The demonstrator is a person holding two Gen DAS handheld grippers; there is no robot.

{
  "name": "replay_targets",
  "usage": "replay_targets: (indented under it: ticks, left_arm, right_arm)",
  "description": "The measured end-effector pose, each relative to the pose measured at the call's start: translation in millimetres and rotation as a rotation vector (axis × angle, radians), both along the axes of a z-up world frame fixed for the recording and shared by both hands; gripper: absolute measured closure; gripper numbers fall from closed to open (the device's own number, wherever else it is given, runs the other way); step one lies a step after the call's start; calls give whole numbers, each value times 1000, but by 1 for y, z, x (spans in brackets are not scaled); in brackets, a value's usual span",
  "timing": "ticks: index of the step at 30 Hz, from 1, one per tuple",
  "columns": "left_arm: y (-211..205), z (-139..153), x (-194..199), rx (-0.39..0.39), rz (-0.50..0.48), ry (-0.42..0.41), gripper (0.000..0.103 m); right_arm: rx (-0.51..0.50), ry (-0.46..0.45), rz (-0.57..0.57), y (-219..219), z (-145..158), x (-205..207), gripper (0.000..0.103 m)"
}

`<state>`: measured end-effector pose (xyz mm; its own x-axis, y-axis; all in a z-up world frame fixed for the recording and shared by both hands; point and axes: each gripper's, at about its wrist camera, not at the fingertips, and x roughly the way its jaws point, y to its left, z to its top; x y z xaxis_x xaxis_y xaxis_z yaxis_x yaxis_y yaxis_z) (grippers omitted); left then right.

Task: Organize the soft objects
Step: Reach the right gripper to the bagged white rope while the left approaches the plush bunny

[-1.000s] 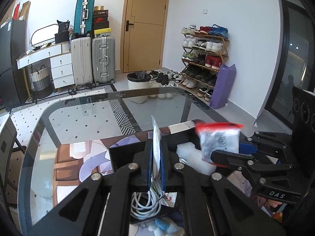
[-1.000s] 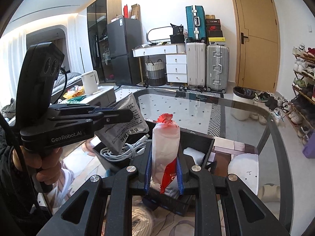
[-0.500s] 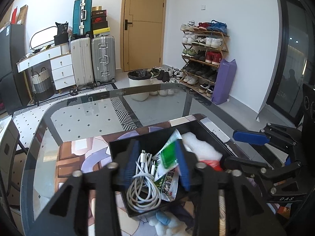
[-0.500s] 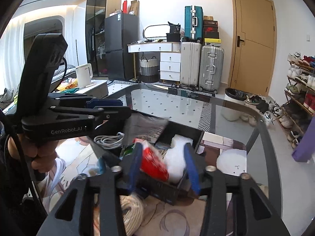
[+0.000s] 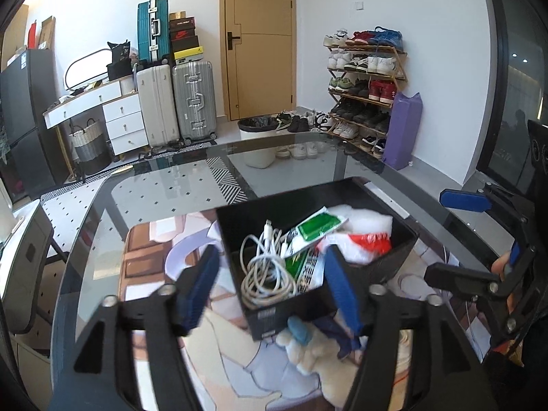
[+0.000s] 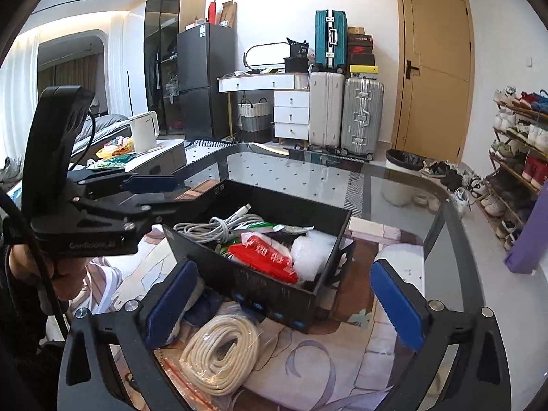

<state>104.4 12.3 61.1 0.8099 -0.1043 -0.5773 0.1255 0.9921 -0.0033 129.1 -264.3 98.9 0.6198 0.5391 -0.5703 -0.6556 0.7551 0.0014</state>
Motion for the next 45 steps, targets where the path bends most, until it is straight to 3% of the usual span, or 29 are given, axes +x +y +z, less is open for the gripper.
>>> replay_targets:
  ticks: [1, 2, 10, 17, 30, 45]
  left_arm:
    - [0, -1, -2, 3, 7, -4, 14]
    - [1, -1, -7, 4, 18, -15, 11]
    - [0, -3, -22, 10, 51, -19, 0]
    - [-12, -16, -32, 69, 73, -18, 0]
    - [16, -34, -31, -23, 112, 38, 0]
    - [23, -50, -25, -54, 100, 63, 0]
  right_arm:
    - [-8, 0, 0, 1, -1, -1, 1]
    - [-12, 0, 1, 1, -2, -3, 1]
    - [-36, 23, 7, 1, -11, -11, 1]
    - [-62, 48, 18, 2, -18, -14, 1]
    - [-172, 162, 76, 22, -50, -13, 1]
    - [-180, 274, 84, 38, -73, -6, 1]
